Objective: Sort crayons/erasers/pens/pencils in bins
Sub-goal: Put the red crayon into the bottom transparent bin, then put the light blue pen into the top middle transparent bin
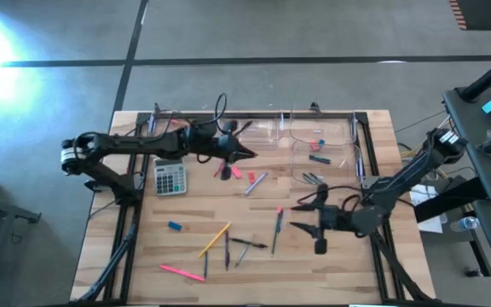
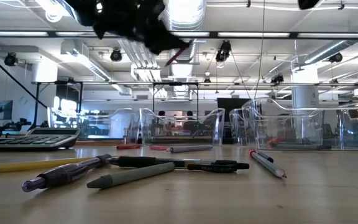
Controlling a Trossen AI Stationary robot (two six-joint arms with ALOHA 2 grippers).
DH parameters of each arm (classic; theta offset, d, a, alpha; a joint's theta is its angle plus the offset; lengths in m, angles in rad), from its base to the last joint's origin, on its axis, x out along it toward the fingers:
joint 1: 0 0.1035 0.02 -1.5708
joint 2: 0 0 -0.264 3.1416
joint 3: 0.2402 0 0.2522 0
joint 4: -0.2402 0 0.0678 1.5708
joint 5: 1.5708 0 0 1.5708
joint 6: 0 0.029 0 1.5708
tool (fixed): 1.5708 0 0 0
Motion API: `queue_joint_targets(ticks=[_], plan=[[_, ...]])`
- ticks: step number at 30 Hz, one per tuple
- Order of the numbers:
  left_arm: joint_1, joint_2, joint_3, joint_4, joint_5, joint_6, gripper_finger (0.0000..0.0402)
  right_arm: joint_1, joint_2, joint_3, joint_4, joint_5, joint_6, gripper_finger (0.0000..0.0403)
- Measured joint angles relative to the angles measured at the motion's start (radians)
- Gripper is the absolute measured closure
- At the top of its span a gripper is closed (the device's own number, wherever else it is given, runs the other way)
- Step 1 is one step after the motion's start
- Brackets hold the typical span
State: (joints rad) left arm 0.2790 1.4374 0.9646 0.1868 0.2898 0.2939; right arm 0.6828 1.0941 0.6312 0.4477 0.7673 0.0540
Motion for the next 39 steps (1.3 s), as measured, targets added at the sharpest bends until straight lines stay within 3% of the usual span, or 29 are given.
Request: queue_joint_targets(ticks=[6,11,21,31,39], plan=[[-0.043,0.143,0.131,0.140,0.017,-0.008,0.0399,0.047,-0.140,-0.008,-0.113,0.036,-0.074,0.0227],[-0.051,0.310,0.293,0.201,0.019,-0.025,0.0399,0.048,-0.247,-0.009,-0.254,0.152,-0.112,0.0227],[-0.050,0.618,0.545,0.364,0.105,-0.185,0.0396,0.052,-0.456,-0.015,-0.470,0.179,-0.081,0.0227],[-0.053,0.750,0.589,0.364,0.126,-0.238,0.0388,0.050,-0.479,-0.017,-0.462,0.176,-0.157,0.0227],[-0.053,0.768,0.600,0.379,0.115,-0.239,0.0320,0.049,-0.479,0.022,-0.465,0.177,-0.289,0.0227]])
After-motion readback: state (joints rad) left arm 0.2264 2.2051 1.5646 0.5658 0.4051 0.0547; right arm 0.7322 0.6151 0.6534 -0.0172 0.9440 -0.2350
